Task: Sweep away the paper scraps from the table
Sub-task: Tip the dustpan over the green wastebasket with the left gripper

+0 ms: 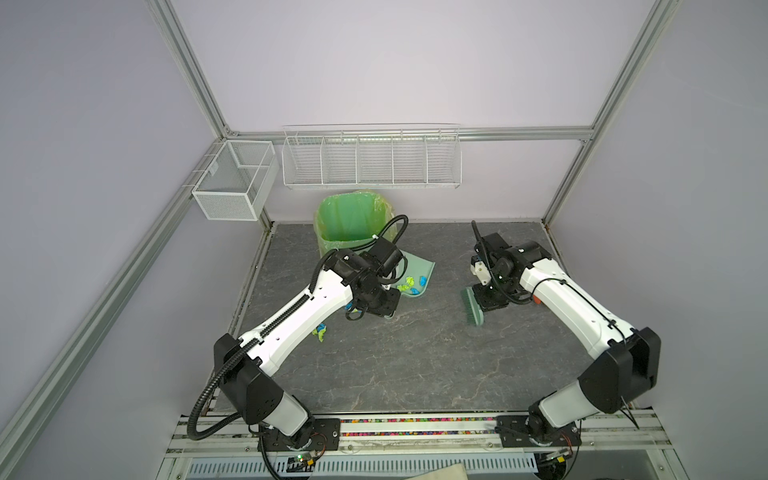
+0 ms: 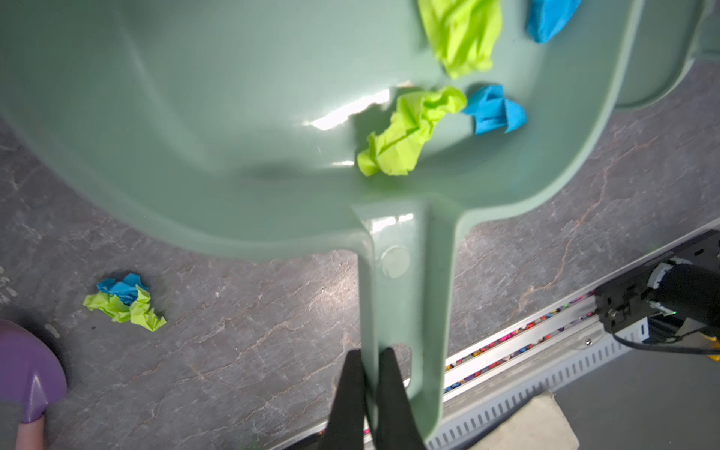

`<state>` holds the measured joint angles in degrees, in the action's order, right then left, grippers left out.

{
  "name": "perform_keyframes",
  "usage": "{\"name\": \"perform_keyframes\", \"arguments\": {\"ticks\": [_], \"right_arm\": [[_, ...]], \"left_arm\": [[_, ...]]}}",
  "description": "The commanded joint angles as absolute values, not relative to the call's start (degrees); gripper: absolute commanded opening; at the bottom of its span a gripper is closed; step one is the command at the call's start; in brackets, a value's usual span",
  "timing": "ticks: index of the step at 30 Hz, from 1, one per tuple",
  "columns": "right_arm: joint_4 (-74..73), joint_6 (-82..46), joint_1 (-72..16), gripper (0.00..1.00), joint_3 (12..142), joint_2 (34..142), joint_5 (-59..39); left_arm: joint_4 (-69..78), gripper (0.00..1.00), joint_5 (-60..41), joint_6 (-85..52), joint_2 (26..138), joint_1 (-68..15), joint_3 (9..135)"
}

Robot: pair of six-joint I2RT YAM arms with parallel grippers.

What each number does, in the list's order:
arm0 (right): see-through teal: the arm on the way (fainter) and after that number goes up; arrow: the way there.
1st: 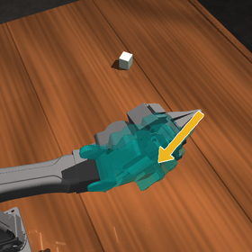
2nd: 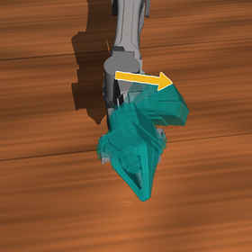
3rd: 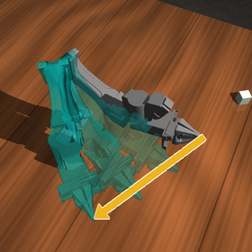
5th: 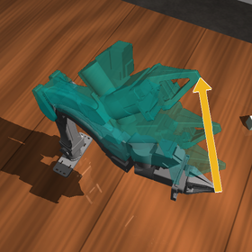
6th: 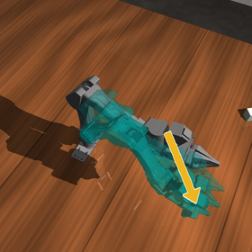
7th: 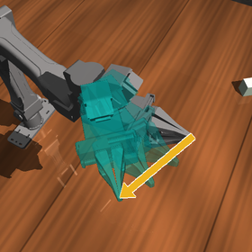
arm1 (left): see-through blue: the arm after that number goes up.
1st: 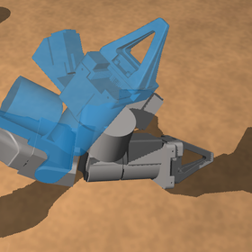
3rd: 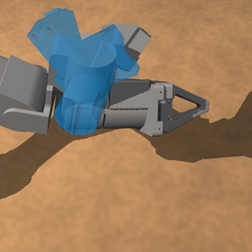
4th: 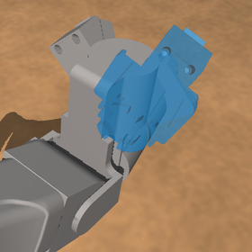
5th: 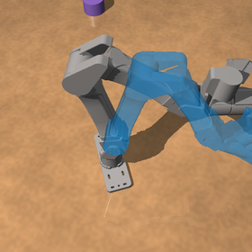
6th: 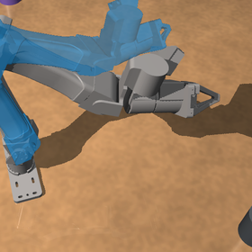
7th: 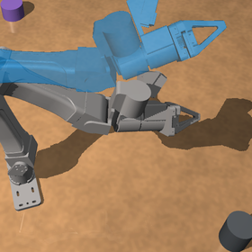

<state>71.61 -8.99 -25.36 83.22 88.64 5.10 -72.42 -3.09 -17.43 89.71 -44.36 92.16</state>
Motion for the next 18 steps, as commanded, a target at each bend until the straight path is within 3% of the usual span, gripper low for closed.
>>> {"name": "perform_keyframes", "arguments": {"ticks": [1,18], "right_arm": [[70.5,-8.8,-25.1,0.07,82.1,87.3,3.9],[69.7,-9.9,-25.1,0.07,77.2,82.0,3.5]], "left_arm": [[-75.1,0.00,-0.6,-16.4,92.0,-44.1,96.5],[-80.8,0.00,5.5,-11.2,102.1,-42.7,117.0]]}}
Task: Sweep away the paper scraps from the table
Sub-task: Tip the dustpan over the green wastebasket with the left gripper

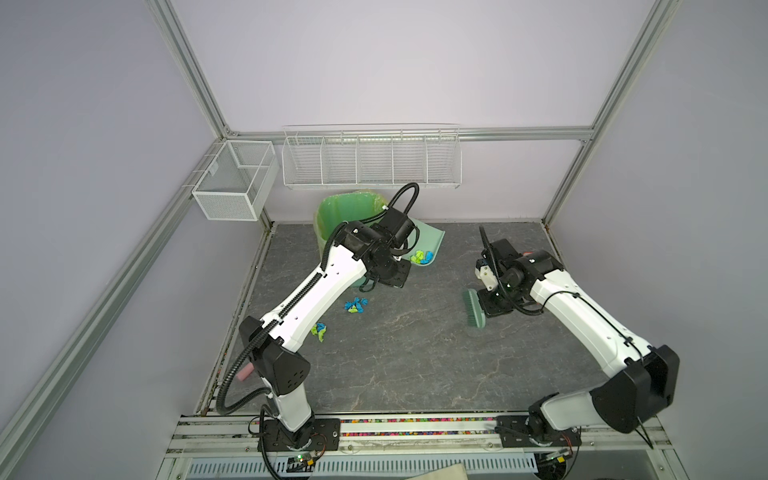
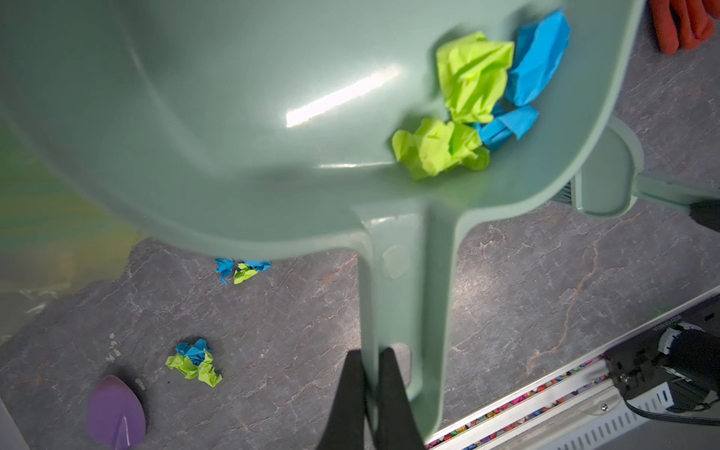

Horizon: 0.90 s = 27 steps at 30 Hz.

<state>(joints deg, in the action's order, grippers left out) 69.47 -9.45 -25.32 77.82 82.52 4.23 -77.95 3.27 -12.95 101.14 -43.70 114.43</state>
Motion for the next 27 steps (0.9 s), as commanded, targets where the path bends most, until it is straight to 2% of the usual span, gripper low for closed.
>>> {"name": "perform_keyframes", "arguments": {"ticks": [1,15,19,27], "right_arm": [[69.9,-10.0,-25.1,0.07,77.1,82.0,3.7],[68.2,-10.9,-25.1,0.07,76.4,80.1,3.5],[66.9,-10.9,-25.1,0.07,75.3,79.5,2.3],[66.0,-12.2,-25.1,0.07,74.9,78.1,2.5]], "left_arm": [[-80.9,0.00,5.3,-11.1,102.5,-42.1,117.9],[-86.3,0.00,9.8,-7.1,105.8,-37.3,132.0],[-86.1,0.00,12.1,-7.3,104.8,-35.1,132.5],[-85.5,0.00,23.0,-7.0,103.6,-33.9,129.6]]}}
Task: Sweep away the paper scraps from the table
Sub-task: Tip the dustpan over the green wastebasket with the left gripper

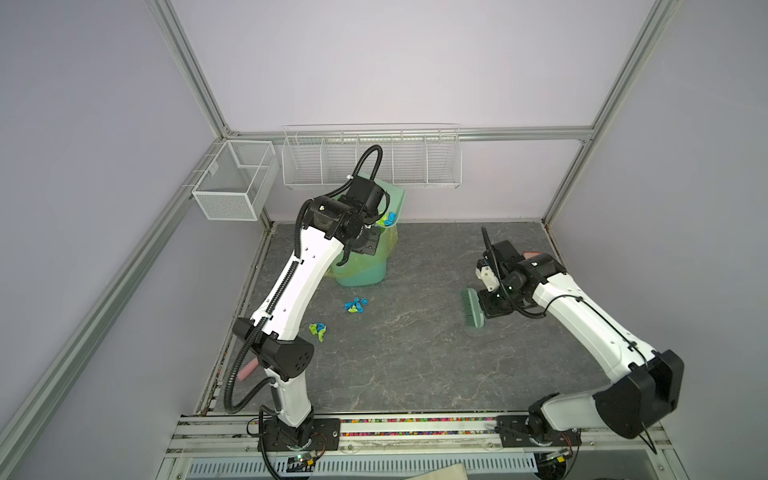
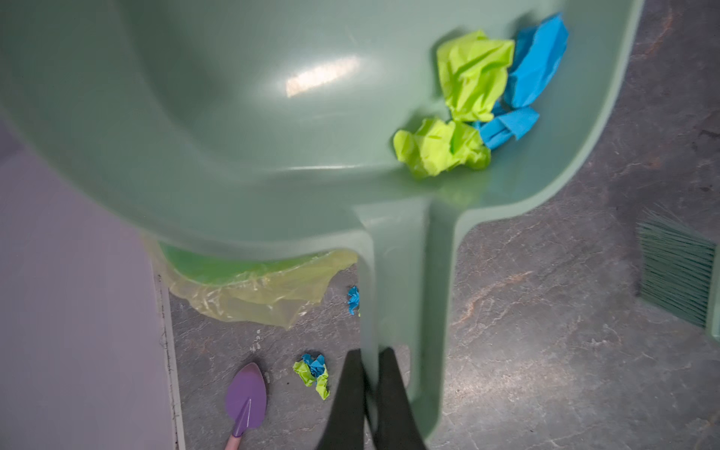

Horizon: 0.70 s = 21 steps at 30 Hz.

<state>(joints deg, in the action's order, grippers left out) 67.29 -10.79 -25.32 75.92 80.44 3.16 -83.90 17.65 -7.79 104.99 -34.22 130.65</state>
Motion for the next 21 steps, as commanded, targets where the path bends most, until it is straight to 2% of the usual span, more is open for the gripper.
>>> {"name": "perform_keyframes", "arguments": {"ticks": [1,11,21], "right_arm": [[65.8,-12.4,-25.1,0.07,74.8,78.0,2.4],[65.3,-13.0,-25.1,0.07,73.9,76.9,1.8],[65.1,-12.5,-25.1,0.07,73.7,75.7,2.9]], "left_arm": [[-85.3,0.00,24.0,-6.7,103.6,-33.8,129.1],[-82.3,0.00,30.0,-6.5,102.1,-32.2,123.0],[-82.0,0.00,43.5,-6.8,104.2,-31.9,121.6]]}}
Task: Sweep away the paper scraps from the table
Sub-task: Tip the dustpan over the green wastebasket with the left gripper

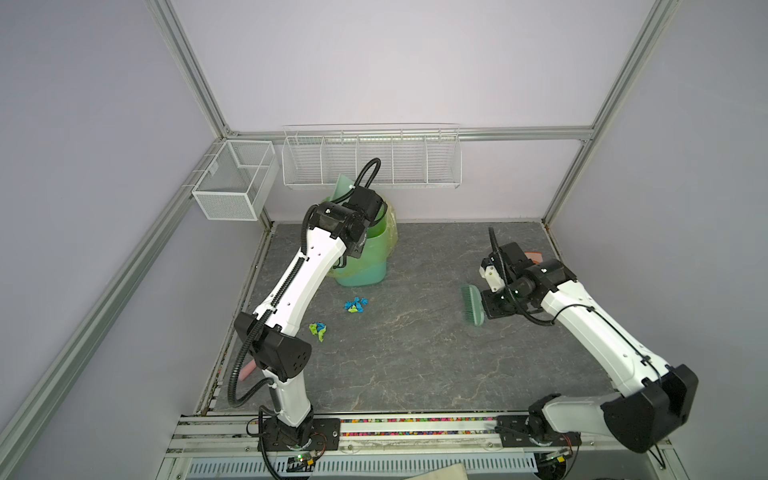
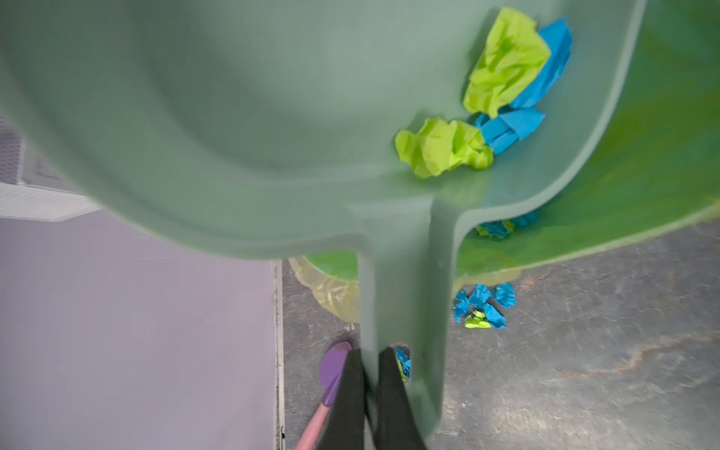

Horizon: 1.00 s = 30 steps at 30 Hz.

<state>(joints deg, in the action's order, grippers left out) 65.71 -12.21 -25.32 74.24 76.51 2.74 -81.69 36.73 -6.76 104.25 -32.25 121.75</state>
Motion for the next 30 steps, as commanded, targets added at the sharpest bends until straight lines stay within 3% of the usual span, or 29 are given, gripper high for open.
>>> {"name": "perform_keyframes", "arguments": {"ticks": [1,16,30], "right_arm": [[65.0,-12.2,-25.1,0.07,73.9,75.9,2.9],[63.3,-11.2,-25.1,0.07,73.4,74.8,2.3],[61.8,-11.3,-25.2,0.07,70.3,71.5,0.8]], "left_arm": [[-82.1,0.00,44.8,-6.8,104.3,-31.9,121.6],[-76.2,0.00,70.7,-3.0,102.4,-32.5,112.0],[-60.4,0.00,81.9,14.8,100.7,-37.8,100.3]]}}
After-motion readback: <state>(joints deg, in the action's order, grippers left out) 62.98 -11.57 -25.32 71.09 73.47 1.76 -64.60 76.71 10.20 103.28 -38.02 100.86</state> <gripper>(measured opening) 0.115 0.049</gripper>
